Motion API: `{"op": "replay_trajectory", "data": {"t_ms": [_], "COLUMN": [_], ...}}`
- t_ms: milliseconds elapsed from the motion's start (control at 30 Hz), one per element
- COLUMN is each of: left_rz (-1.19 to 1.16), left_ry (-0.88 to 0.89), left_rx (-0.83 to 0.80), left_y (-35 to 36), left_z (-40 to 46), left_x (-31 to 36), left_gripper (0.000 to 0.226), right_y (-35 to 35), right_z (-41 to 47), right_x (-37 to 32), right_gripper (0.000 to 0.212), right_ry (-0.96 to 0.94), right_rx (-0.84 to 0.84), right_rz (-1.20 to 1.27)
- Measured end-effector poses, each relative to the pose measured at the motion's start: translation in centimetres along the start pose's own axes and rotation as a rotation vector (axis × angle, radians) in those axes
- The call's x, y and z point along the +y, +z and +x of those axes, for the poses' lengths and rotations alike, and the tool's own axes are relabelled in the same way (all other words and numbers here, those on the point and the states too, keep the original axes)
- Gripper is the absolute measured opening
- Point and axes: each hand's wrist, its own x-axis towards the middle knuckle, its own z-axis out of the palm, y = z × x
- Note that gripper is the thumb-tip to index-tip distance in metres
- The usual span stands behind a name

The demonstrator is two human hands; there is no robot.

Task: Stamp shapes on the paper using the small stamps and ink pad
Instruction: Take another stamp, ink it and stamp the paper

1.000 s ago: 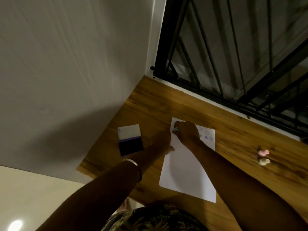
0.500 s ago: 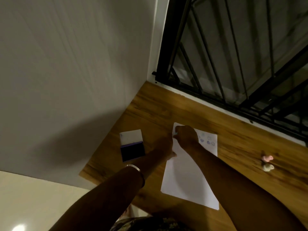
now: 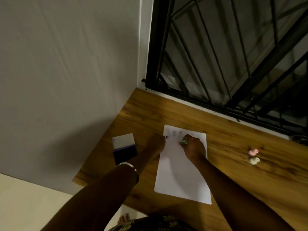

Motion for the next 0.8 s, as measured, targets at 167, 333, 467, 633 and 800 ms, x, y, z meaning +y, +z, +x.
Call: {"op": "replay_trajectory", "data": {"t_ms": [167, 333, 467, 633, 800], "left_rz": [-0.389, -0.521, -0.472, -0.475, -0.453], "left_ry": [-0.172, -0.267, -0.162, -0.188, -0.194], "left_rx": [-0.148, -0.186, -0.204, -0.309, -0.339], "left_y": [1.5, 4.0, 6.5, 9.4, 11.5], "left_z": [0.0, -0.1, -0.8, -1.8, -2.9], "left_x": [2.1, 4.4, 5.1, 5.8, 7.1], "left_gripper": [0.015, 0.018, 0.016, 0.020, 0.016], "right_y": [-0.7, -2.4, -4.0, -5.1, -5.8], "right_z": [-1.1, -1.8, -2.0, -2.2, -2.6], "right_x": [0.7, 1.7, 3.0, 4.8, 7.3], "right_gripper": [0.041, 0.036, 0.025, 0.017, 0.017], "right_ry": [-0.016, -0.077, -0.105, -0.086, -0.042], "right_rx": [-0.007, 0.081, 0.117, 0.106, 0.087], "right_rz": [0.065, 0.047, 0.079, 0.024, -0.012]}}
